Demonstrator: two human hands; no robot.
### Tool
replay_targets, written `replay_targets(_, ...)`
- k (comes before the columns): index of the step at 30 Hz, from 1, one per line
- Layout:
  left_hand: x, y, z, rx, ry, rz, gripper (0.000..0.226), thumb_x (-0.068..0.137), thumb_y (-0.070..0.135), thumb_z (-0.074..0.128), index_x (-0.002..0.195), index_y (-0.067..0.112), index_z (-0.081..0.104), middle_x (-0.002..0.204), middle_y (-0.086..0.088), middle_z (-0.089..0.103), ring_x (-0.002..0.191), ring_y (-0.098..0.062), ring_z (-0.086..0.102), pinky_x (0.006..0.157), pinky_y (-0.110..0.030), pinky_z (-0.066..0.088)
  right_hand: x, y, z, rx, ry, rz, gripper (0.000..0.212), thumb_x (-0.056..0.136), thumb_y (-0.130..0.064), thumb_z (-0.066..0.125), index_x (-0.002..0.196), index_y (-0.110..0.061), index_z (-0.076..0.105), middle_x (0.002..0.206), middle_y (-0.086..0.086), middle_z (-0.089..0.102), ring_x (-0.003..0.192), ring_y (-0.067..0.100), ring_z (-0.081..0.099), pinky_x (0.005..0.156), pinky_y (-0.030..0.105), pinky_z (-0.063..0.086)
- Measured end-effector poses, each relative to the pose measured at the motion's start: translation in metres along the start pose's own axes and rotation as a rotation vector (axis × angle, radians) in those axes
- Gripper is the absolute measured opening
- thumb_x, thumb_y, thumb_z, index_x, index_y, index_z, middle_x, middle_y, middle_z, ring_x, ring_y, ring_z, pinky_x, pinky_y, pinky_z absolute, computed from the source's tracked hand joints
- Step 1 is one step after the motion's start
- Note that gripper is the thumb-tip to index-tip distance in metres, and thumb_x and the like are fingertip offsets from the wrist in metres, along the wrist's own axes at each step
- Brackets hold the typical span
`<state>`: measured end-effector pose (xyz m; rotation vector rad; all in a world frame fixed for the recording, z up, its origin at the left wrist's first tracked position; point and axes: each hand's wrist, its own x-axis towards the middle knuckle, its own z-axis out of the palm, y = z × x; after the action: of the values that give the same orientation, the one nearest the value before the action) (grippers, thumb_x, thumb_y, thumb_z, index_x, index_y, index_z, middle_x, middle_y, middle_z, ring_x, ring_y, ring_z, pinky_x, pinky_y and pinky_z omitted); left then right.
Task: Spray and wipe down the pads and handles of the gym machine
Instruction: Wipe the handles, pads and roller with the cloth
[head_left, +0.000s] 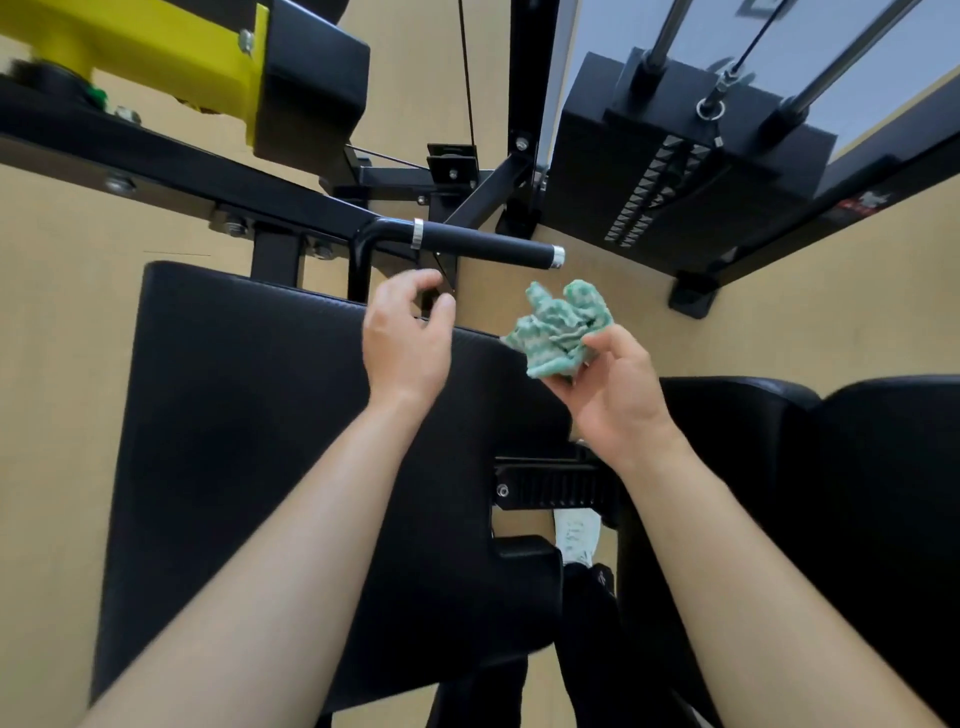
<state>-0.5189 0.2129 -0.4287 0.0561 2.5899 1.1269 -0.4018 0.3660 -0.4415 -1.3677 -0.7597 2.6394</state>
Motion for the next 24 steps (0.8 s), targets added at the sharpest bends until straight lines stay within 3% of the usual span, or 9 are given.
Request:
replay_targets(2,-0.041,0.004,0.002,-0.108,-0.105,-0.031,0.022,0.097,0.027,0.066,0.118,0.024,0.072,0.12,0.008,0.068,0.106,-0.001,0.061,0.088,-0.011,0.047,-0.03,0.003,-0.004,-0.046,-0.024,-0.001,0.044,0.101,-0.016,0.041,0.143,-0.01,0.052,0.142,0.02,0.06,0.129,0.034,0.06,0.109,0.048,0.047)
replay_targets(7,-0.135,0.021,-0.008,-0.347,-0.236,-0.167,0.014,0.092,0.04,0.073,0.103,0.032,0.075,0.11,0.011,0.071,0.106,-0.005,0.066,0.094,-0.033,0.056,-0.105,0.009,-0.01,-0.224,0.0,-0.091,0.034,0.107,-0.015,0.043,0.138,-0.004,0.054,0.134,0.022,0.064,0.116,0.029,0.065,0.1,0.047,0.051)
replay_targets(10,-0.18,0.036,-0.016,-0.371,-0.316,-0.153,0.025,0.089,0.04,0.077,0.111,0.03,0.073,0.112,0.011,0.072,0.106,-0.005,0.068,0.094,-0.037,0.058,-0.154,0.01,-0.015,-0.316,0.011,-0.127,0.028,0.108,-0.013,0.043,0.13,-0.009,0.059,0.127,0.017,0.068,0.113,0.028,0.066,0.099,0.049,0.053)
replay_targets(13,-0.211,0.05,-0.026,-0.414,-0.325,-0.17,0.016,0.089,0.033,0.079,0.102,0.023,0.075,0.103,0.005,0.076,0.099,-0.009,0.072,0.09,-0.042,0.061,-0.199,0.01,-0.02,-0.332,0.033,-0.161,0.022,0.107,-0.013,0.046,0.12,-0.012,0.063,0.12,0.013,0.07,0.109,0.027,0.067,0.095,0.048,0.055)
replay_targets(16,-0.232,0.064,-0.042,-0.398,-0.358,-0.138,0.009,0.09,0.026,0.079,0.094,0.018,0.075,0.1,0.001,0.074,0.093,-0.012,0.071,0.086,-0.039,0.062,-0.24,0.01,-0.025,-0.343,0.067,-0.176,0.018,0.106,-0.011,0.05,0.119,-0.01,0.062,0.116,0.012,0.071,0.106,0.024,0.07,0.09,0.042,0.059)
replay_targets(20,-0.257,0.08,-0.07,-0.321,-0.347,0.01,0.003,0.09,0.022,0.077,0.089,0.021,0.074,0.109,-0.001,0.062,0.097,-0.001,0.06,0.078,-0.015,0.05,-0.28,0.013,-0.031,-0.348,0.165,-0.142,0.022,0.102,-0.006,0.055,0.123,-0.011,0.06,0.12,0.012,0.071,0.107,0.022,0.071,0.093,0.043,0.06)
replay_targets(22,-0.267,0.087,-0.083,-0.3,-0.373,0.085,0.008,0.093,0.022,0.074,0.086,0.027,0.072,0.113,0.003,0.061,0.109,-0.005,0.059,0.083,-0.019,0.052,-0.295,0.016,-0.039,-0.549,0.272,-0.163,0.029,0.095,-0.017,0.067,0.123,-0.017,0.06,0.118,0.004,0.072,0.109,0.018,0.07,0.098,0.047,0.058)
replay_targets(24,-0.278,0.097,-0.096,-0.311,-0.443,0.131,0.013,0.096,0.022,0.07,0.085,0.028,0.069,0.119,0.008,0.062,0.116,-0.011,0.06,0.094,-0.034,0.057,-0.31,0.017,-0.048,-0.811,0.339,-0.215,0.038,0.086,-0.031,0.077,0.117,-0.023,0.057,0.112,-0.005,0.067,0.105,0.012,0.067,0.097,0.049,0.057)
